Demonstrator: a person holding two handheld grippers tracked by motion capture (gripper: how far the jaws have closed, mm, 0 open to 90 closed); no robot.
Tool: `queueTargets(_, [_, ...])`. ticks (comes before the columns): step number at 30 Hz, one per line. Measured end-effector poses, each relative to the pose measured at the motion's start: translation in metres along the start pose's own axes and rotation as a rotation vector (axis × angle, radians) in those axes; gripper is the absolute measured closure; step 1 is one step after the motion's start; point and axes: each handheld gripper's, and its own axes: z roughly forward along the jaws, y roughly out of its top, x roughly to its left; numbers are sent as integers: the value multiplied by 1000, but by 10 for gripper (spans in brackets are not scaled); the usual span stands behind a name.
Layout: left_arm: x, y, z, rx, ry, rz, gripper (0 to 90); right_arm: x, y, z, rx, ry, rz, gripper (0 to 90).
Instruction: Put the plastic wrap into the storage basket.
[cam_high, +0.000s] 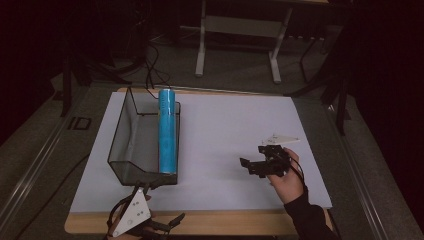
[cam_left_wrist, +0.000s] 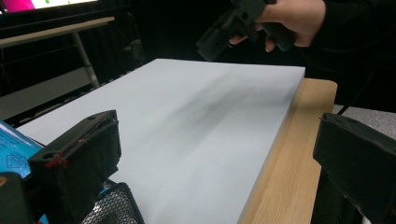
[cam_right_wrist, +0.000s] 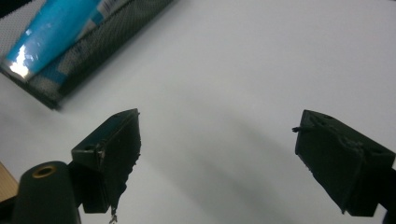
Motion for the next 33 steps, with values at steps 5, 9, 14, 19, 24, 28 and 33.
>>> queueTargets(5, [0,0,0,0,-1,0,15,-3,-16,-4,21,-15,-1,140])
queueTargets(9, [0,0,0,-2,-1,0,15,-6,-25,-7,18,-27,-3,140])
queueTargets(14, [0,0,-1,-3,-2,0,15,-7,-38,-12,28,-36,-7,138])
queueTargets(19, [0,0,-1,-1,-3,4,15,-11,-53,-18,32,-39,-14,136])
queueTargets(24, [0,0,0,5,-3,7,15,-16,-69,-18,65,-57,-28,136])
queueTargets(28, [1,0,0,4,-1,3,15,-22,-74,-17,72,-63,-26,136])
queueTargets(33, [1,0,0,7,1,3,15,-23,-74,-16,63,-77,-31,136])
